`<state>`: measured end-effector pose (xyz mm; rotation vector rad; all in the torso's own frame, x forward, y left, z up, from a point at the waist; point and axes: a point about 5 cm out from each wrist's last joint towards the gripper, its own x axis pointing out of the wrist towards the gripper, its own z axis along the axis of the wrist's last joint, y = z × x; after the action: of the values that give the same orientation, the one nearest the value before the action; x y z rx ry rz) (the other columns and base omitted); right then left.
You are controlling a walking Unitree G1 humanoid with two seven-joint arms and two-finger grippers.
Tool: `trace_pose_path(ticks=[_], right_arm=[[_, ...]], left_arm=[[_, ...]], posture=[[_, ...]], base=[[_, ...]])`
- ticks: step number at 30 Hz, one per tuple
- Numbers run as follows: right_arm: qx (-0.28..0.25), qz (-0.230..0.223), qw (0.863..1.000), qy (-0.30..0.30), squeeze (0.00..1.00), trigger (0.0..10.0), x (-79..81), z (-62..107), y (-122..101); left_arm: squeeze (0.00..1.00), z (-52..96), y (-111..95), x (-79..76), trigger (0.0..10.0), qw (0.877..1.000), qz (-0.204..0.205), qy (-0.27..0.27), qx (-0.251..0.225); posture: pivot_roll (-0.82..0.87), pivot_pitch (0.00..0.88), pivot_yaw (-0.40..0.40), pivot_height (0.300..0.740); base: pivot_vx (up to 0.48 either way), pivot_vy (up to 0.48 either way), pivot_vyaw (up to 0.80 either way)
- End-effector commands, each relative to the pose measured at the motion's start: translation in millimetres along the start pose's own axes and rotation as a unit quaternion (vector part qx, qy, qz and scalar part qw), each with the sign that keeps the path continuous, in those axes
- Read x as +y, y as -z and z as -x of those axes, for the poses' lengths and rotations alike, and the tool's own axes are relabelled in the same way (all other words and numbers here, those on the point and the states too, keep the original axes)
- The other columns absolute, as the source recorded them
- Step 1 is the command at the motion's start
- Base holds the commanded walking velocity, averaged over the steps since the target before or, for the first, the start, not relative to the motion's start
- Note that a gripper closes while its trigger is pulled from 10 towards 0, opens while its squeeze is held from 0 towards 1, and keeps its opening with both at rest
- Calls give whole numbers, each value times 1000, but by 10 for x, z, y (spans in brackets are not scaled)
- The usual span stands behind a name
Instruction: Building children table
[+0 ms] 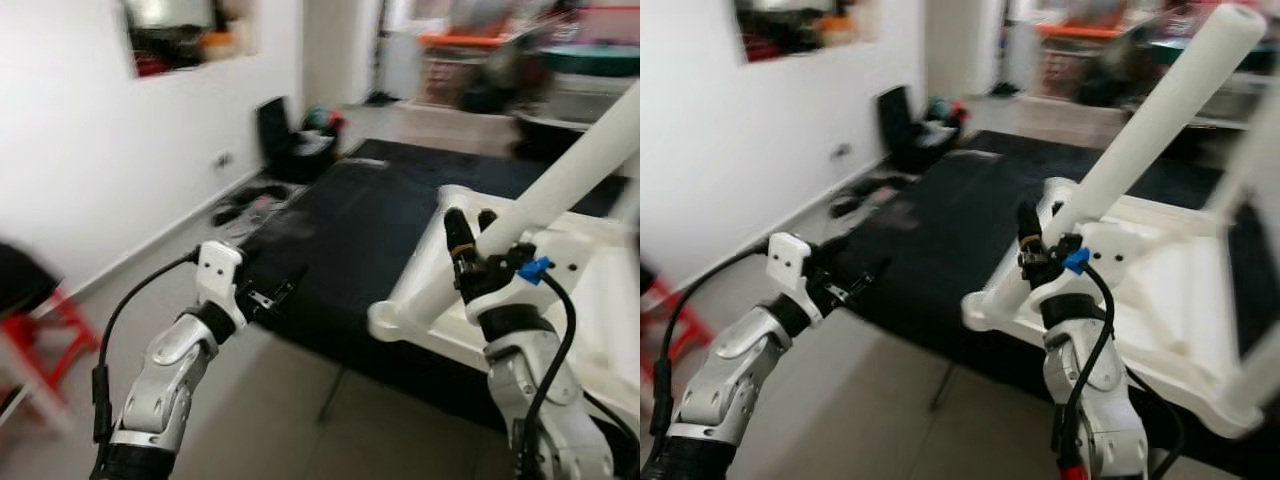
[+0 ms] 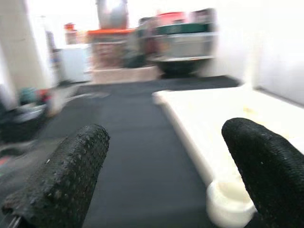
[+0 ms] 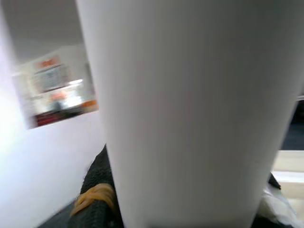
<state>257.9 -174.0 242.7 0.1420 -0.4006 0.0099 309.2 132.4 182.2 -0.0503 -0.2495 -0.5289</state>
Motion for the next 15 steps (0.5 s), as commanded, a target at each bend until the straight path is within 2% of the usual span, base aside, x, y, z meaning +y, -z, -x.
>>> trace_pose_path(ticks=[1, 2, 8, 15], right_arm=[[0, -1, 1000, 9, 0, 10000, -37, -24, 12], [0, -1, 1000, 9, 0, 10000, -37, -24, 12], [1, -3, 1000, 0, 0, 10000, -15, -54, 24], [-1, -5, 1000, -20, 0, 10000, 24, -128, 12]], left_arm=[[0, -36, 1, -42, 10000, 1000, 6, 13, -2], [0, -36, 1, -42, 10000, 1000, 6, 13, -2], [0, -48, 12, -62, 10000, 1000, 9, 19, -5], [0, -96, -17, -59, 10000, 1000, 15, 11, -12]], posture=[[-8, 0, -20, 740], [-8, 0, -20, 740], [-10, 0, -28, 740], [-2, 0, -24, 740]], base=[[360, 0, 0], [360, 0, 0], [355, 0, -800], [0, 0, 0]])
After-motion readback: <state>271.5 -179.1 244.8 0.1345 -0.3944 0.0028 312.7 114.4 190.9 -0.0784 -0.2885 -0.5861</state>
